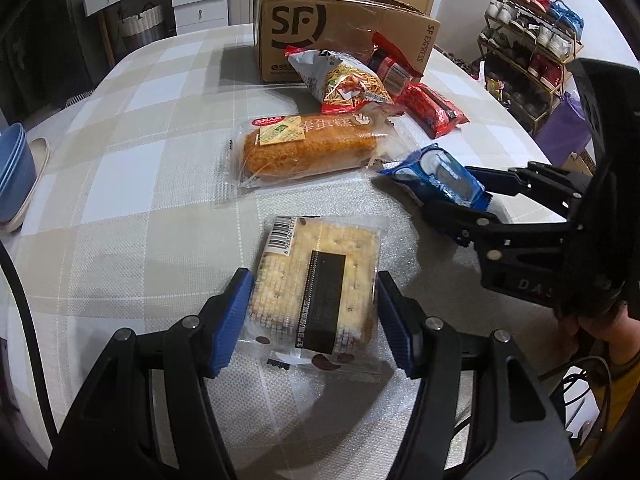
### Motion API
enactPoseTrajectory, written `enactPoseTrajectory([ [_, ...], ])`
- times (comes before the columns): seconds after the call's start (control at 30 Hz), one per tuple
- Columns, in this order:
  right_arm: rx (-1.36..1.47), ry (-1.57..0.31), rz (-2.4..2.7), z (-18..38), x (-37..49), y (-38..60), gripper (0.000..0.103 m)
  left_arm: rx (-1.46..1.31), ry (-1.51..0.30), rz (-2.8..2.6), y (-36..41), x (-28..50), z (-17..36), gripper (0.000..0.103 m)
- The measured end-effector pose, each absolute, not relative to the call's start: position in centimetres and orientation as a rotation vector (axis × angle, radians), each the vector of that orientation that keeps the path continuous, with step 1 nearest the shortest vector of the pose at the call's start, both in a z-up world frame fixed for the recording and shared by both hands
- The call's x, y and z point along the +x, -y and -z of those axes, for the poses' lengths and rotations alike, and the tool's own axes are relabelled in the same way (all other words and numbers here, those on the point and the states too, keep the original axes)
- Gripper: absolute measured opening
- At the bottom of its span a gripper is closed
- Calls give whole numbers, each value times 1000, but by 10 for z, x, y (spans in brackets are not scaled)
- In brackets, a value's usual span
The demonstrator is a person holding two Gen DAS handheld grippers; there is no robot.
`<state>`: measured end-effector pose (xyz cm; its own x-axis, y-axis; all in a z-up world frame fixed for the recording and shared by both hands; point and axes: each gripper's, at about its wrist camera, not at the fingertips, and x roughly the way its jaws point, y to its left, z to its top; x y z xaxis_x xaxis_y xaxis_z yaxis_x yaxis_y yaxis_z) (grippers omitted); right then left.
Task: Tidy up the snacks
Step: 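Grasp the blue Oreo pack with the right gripper while the left gripper grasps the cracker pack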
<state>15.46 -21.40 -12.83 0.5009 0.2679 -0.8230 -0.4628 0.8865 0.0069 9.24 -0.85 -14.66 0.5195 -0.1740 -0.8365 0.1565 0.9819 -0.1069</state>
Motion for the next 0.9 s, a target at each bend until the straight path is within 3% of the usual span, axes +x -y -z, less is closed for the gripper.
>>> enactPoseTrajectory([
  [0.17,-240,-948,-471,130,165,206,59,-8,-1006,196,10,93,147,59],
  [0.23,-226,-946,-494,130,168,204,53,-4,-1005,196,10,93,146,59],
  [0.27,-220,-947,-495,130,169,203,45,-10,-1004,198,9,93,146,59],
  [0.9,114,-858,-551,84,128,253,45,-134,-1000,224,-14,90,128,57],
])
